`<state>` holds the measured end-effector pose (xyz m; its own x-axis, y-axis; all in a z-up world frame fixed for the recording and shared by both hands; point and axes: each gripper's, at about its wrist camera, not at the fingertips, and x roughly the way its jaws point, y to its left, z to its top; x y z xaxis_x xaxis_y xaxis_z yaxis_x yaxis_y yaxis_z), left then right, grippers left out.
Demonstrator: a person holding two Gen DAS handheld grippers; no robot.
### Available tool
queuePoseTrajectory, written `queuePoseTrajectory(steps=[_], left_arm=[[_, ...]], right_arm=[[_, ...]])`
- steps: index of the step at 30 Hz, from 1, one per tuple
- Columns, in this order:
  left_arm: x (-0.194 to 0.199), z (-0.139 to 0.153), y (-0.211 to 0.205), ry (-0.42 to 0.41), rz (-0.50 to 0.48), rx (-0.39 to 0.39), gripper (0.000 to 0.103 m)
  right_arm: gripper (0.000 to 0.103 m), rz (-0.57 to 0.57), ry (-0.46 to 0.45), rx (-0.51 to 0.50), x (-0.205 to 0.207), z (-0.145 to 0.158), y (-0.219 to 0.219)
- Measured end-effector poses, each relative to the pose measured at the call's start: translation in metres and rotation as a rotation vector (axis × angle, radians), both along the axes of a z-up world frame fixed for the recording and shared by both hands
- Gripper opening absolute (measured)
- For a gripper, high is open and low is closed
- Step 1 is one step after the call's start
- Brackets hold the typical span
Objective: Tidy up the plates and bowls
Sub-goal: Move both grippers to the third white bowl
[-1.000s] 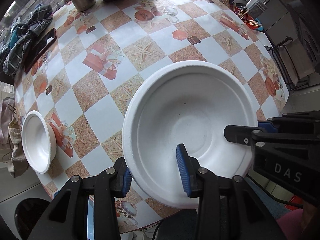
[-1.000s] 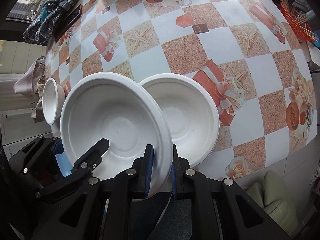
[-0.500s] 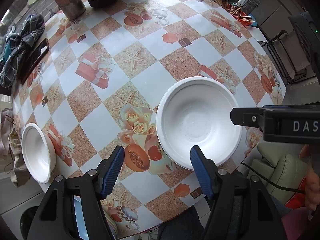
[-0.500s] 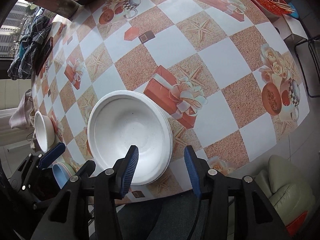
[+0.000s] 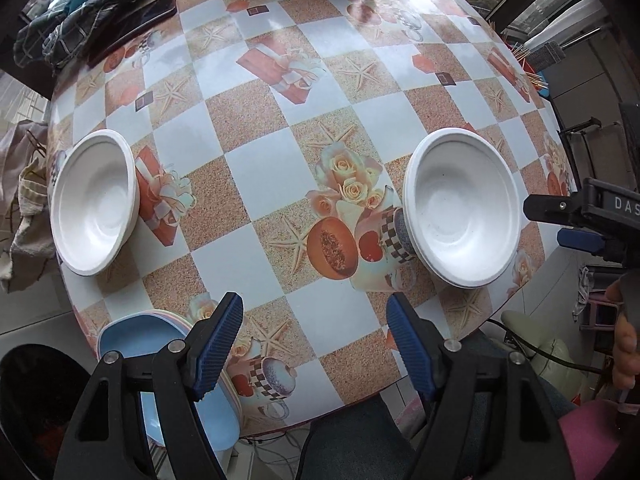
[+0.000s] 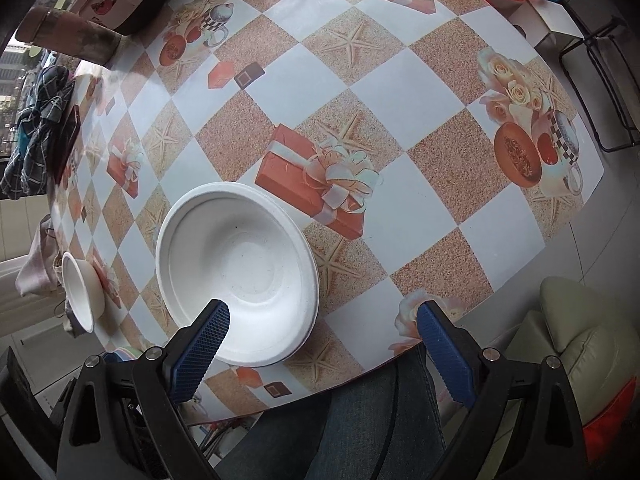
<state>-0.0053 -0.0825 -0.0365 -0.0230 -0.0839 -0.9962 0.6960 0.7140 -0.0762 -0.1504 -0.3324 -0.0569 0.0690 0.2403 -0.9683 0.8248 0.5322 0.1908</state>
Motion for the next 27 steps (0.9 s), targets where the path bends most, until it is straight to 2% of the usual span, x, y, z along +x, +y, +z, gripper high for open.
queuePoseTrajectory(steps=[7,27], left_arm=[[0.003,0.004,0.008,-0.003,0.019,-0.021,0.078],[0.017,0.010,0.023,-0.008,0.073,-0.062,0.078]], right_arm=[[0.096,0.056,-0.017,-0.018,0.017,0.007,0.012],[0.096,0.122,-0.020,-0.048,0.036,0.016,0.020]])
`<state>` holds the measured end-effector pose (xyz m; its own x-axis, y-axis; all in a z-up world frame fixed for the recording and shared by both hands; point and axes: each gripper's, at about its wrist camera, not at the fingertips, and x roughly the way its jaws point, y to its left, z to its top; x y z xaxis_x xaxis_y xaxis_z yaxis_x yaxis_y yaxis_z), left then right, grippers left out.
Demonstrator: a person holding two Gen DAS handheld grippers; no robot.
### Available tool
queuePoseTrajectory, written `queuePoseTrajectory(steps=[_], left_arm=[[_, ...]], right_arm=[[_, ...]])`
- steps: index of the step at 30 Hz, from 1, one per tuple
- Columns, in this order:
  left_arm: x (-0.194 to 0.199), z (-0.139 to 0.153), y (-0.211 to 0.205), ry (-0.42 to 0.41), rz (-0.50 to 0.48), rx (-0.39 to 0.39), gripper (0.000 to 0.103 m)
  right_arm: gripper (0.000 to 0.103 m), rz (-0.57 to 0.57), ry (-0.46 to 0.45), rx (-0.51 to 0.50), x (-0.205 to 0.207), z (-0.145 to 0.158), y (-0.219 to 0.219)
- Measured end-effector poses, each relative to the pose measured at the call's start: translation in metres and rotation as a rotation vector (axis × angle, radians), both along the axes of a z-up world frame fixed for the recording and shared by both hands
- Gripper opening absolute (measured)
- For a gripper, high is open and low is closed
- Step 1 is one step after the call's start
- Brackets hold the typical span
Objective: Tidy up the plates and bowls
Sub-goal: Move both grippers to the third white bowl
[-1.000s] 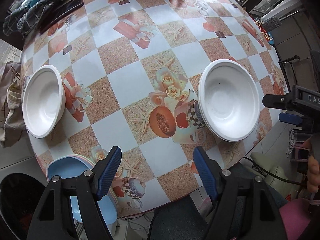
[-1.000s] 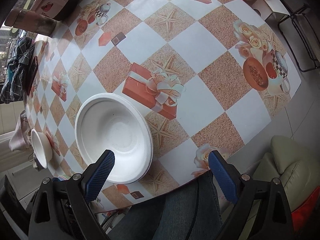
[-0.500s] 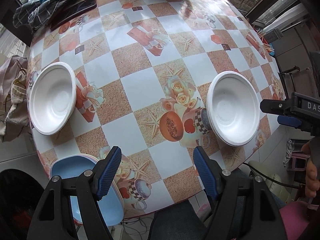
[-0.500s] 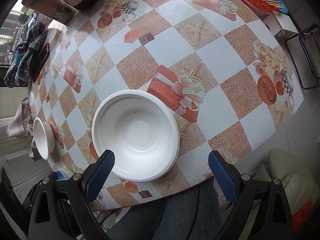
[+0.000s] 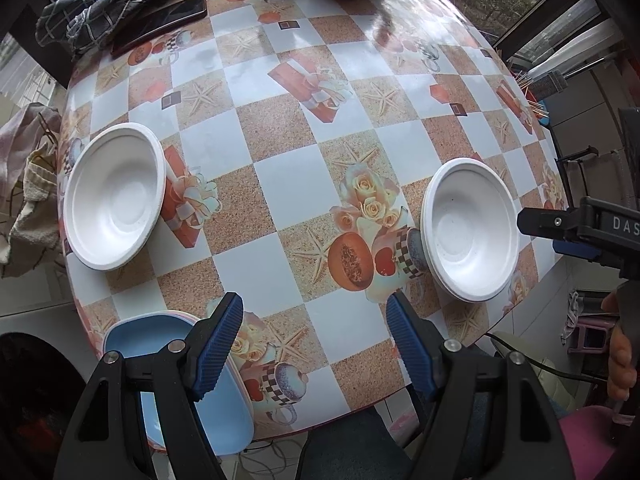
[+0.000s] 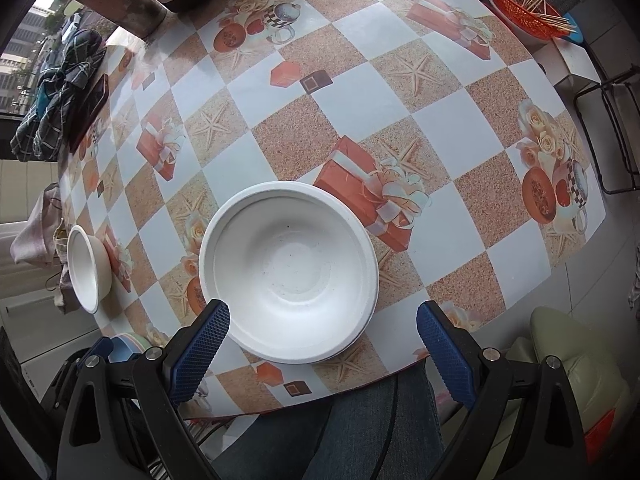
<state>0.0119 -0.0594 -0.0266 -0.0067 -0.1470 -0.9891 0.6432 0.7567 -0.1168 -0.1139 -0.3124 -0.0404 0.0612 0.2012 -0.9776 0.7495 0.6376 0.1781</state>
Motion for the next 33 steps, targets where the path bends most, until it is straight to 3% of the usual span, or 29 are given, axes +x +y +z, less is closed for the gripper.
queuePoseTrajectory(steps=[8,18,27,33], left_arm=[[0.016,0.006,0.009,0.006,0.080,-0.035,0.078],[0.081,0.033,0.046,-0.101,0.281,-0.073,0.078],[0.142,0.021,0.109,-0.157,0.471,0.016,0.078],[0.161,-0.004,0.133,-0.140,0.529,0.083,0.078]], right_arm=[[0.096,0.068,-0.002,-0.002,0.022,0.003,0.009],[0.096,0.277,-0.039,0.023,0.095,0.013,0.060],[0.096,0.453,-0.066,0.031,0.162,0.008,0.112],[0.096,0.524,-0.064,0.038,0.194,-0.007,0.141]])
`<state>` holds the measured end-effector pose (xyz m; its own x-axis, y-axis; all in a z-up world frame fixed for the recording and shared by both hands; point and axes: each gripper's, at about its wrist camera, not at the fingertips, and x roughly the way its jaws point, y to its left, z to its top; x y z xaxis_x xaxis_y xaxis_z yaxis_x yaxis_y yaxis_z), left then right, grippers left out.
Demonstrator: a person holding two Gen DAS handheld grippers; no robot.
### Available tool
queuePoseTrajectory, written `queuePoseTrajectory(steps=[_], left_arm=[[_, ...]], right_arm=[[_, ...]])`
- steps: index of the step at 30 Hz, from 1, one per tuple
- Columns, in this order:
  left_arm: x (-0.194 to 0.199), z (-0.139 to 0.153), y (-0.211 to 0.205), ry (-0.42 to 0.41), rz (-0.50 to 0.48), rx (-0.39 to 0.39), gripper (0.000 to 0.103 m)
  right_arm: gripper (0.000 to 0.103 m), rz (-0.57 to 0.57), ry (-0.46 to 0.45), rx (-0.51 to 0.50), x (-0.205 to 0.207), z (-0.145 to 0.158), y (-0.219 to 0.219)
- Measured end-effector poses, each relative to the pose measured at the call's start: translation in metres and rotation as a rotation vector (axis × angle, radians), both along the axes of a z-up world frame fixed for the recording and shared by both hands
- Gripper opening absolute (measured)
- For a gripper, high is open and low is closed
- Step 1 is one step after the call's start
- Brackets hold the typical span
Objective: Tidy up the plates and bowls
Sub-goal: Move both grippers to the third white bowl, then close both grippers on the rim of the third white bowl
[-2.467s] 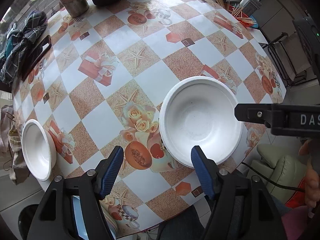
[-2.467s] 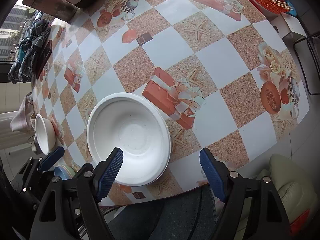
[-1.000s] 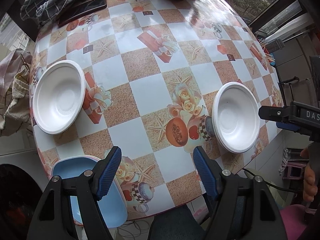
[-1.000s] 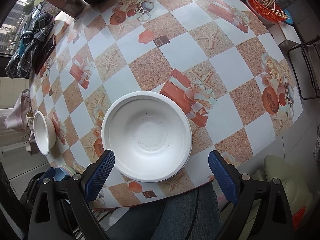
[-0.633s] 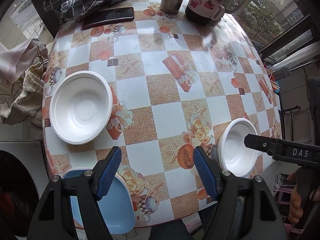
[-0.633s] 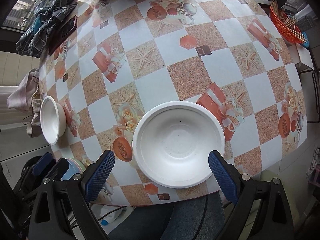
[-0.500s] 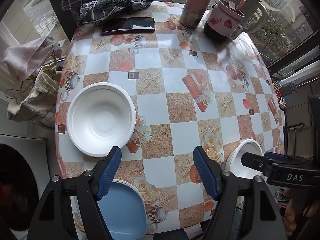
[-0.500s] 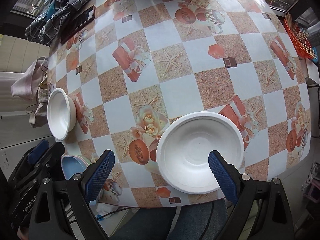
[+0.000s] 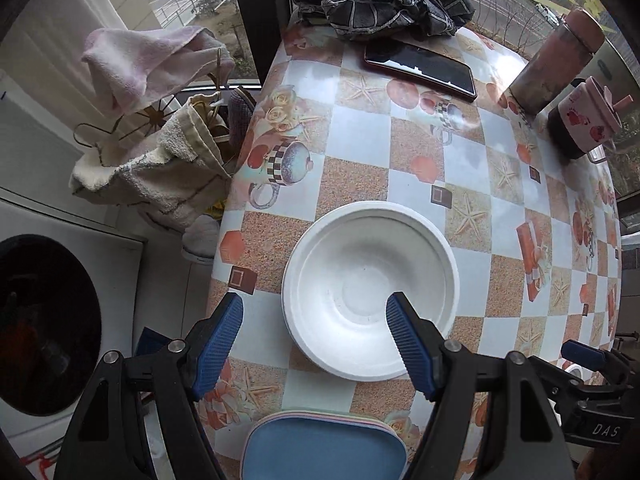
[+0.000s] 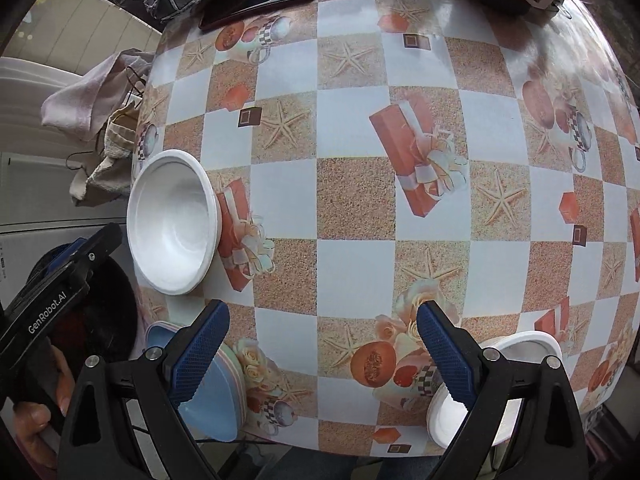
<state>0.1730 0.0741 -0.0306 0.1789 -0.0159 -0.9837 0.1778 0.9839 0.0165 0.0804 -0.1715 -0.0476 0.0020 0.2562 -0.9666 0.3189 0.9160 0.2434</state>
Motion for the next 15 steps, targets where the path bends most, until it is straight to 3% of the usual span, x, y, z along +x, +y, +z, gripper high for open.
queuePoseTrajectory(steps=[15], left_arm=[[0.035,-0.063,0.006,0.073,-0.003,0.086,0.077]], right_arm=[[0.095,0.145,0.013,-0.007,0.056,-0.046,0.059]])
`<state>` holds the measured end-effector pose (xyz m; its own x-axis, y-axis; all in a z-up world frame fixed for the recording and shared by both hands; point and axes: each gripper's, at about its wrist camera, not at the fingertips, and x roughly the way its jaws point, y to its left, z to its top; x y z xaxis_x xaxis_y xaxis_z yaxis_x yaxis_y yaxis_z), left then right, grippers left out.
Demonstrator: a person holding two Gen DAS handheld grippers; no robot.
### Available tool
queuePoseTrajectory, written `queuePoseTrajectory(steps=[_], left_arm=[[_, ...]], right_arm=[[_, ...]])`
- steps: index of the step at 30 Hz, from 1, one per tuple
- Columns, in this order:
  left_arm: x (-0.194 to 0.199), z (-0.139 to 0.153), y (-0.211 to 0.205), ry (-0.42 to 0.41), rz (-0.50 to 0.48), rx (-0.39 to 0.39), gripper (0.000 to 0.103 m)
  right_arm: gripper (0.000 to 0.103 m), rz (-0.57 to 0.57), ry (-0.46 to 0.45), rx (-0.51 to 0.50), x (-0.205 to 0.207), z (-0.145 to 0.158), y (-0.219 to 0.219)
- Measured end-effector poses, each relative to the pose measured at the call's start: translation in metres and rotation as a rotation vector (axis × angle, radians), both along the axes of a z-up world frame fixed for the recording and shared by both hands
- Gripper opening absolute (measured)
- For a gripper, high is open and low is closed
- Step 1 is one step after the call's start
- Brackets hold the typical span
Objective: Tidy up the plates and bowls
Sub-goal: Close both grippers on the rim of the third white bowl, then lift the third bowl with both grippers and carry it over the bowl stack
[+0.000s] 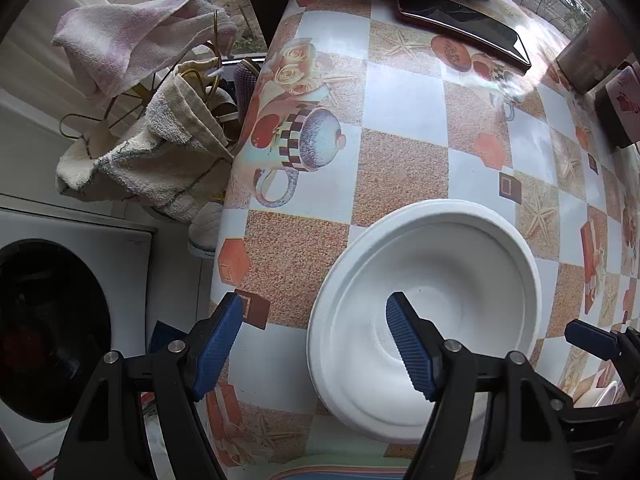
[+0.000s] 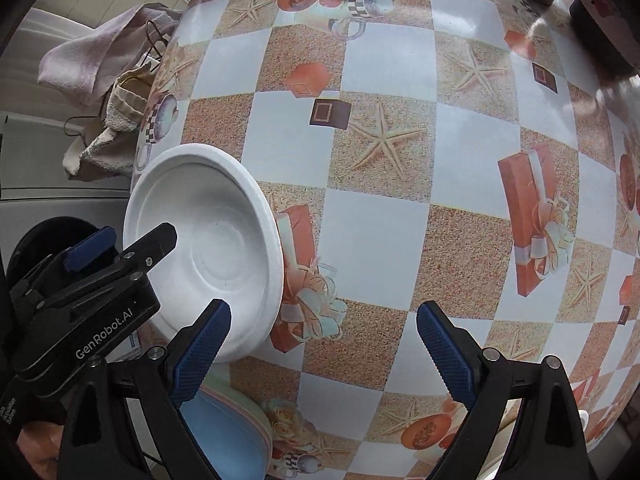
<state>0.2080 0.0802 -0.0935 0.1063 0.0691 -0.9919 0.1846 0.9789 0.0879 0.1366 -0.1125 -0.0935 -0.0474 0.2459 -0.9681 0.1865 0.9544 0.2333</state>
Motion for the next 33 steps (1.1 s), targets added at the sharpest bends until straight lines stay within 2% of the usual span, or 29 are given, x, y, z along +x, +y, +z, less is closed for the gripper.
queuePoseTrajectory(steps=[3,5,6,8,10,11,13,15,16,22,26,33], left_arm=[[0.006,-0.008,0.006,0.022,0.026,-0.011,0.077],[0.008,-0.012,0.006,0.031,0.032,-0.007,0.077],[0.008,-0.014,0.005,0.039,0.030,-0.005,0.077],[0.008,-0.019,0.002,0.056,0.019,-0.009,0.071],[0.007,-0.018,-0.002,0.043,-0.003,-0.008,0.068],[0.006,-0.018,-0.005,0.045,-0.016,-0.011,0.064],[0.003,-0.017,-0.012,0.053,-0.037,-0.035,0.047],[-0.002,-0.017,-0.022,0.063,-0.076,-0.032,0.042],[-0.004,-0.017,-0.028,0.069,-0.090,-0.035,0.040],[-0.032,-0.017,-0.058,0.096,-0.157,-0.053,0.034],[-0.059,-0.019,-0.082,0.119,-0.207,-0.049,0.034],[-0.106,-0.022,-0.110,0.150,-0.236,-0.058,0.034]], right_arm=[[0.095,0.014,0.003,-0.004,0.007,-0.008,0.003],[0.087,0.011,0.009,0.004,0.011,-0.012,0.005],[0.078,0.014,0.016,0.006,0.012,-0.014,0.006],[0.071,0.023,0.024,0.011,0.013,-0.017,0.010],[0.052,0.026,0.038,0.019,0.014,-0.020,0.012],[0.052,0.019,0.046,0.027,0.014,-0.022,0.012],[0.034,0.017,0.040,0.055,0.015,-0.022,0.013],[0.027,0.014,0.047,0.093,0.016,-0.023,0.015],[0.018,0.016,0.051,0.089,0.016,-0.023,0.015],[0.017,-0.010,0.080,0.074,-0.007,-0.027,-0.003],[0.017,-0.039,0.099,0.058,-0.033,-0.027,-0.023],[0.017,-0.090,0.131,0.035,-0.080,-0.027,-0.049]])
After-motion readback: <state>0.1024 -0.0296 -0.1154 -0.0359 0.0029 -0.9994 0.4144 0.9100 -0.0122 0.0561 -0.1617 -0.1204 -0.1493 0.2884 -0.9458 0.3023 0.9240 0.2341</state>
